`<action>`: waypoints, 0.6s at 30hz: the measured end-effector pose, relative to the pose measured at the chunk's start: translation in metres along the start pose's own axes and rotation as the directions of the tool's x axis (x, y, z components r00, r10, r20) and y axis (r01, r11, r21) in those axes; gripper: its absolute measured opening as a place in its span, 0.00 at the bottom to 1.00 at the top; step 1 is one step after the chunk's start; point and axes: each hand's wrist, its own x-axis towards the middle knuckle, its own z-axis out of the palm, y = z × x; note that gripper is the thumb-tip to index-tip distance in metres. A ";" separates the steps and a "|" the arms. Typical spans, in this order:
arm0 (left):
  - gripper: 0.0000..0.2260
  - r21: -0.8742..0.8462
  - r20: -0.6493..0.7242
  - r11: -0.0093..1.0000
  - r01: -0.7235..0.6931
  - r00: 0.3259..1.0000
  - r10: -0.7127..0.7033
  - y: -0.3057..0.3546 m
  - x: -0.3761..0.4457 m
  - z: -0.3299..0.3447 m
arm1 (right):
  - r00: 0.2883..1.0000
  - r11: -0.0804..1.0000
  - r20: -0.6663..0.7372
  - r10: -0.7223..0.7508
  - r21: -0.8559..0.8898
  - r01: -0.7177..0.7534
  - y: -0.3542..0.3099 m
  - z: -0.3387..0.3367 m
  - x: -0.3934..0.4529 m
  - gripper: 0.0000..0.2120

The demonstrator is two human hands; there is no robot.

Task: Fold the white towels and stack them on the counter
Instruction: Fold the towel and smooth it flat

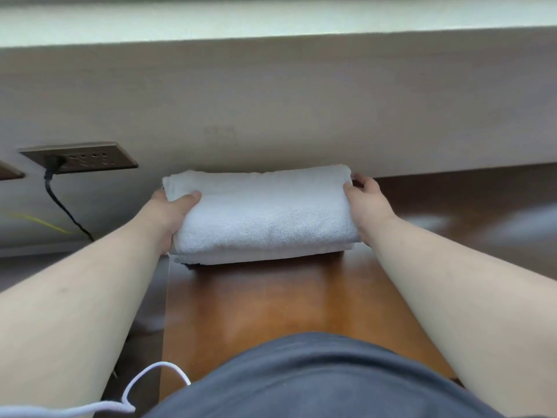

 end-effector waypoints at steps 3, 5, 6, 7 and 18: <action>0.42 0.142 -0.055 0.989 0.031 0.998 -0.024 -0.006 0.004 0.005 | 0.998 0.986 -0.010 0.066 -0.152 -0.067 -0.002 0.003 -0.001 0.24; 0.42 0.290 -0.140 0.953 0.088 0.989 -0.049 -0.003 0.002 0.013 | 0.995 0.951 -0.073 0.075 -0.296 -0.093 -0.006 0.005 -0.002 0.25; 0.41 0.357 -0.212 0.930 0.081 0.977 -0.004 0.000 -0.002 0.017 | 0.994 0.933 -0.114 0.004 -0.358 -0.045 -0.007 0.006 -0.005 0.25; 0.39 0.446 -0.286 0.895 0.021 0.951 0.120 0.003 -0.009 0.021 | 0.980 0.896 -0.140 -0.141 -0.440 0.066 -0.009 0.008 -0.010 0.24; 0.35 0.906 0.341 0.072 -0.417 0.820 0.460 -0.021 -0.046 0.083 | 0.793 0.166 0.476 -0.379 -0.808 0.565 0.009 0.045 -0.024 0.43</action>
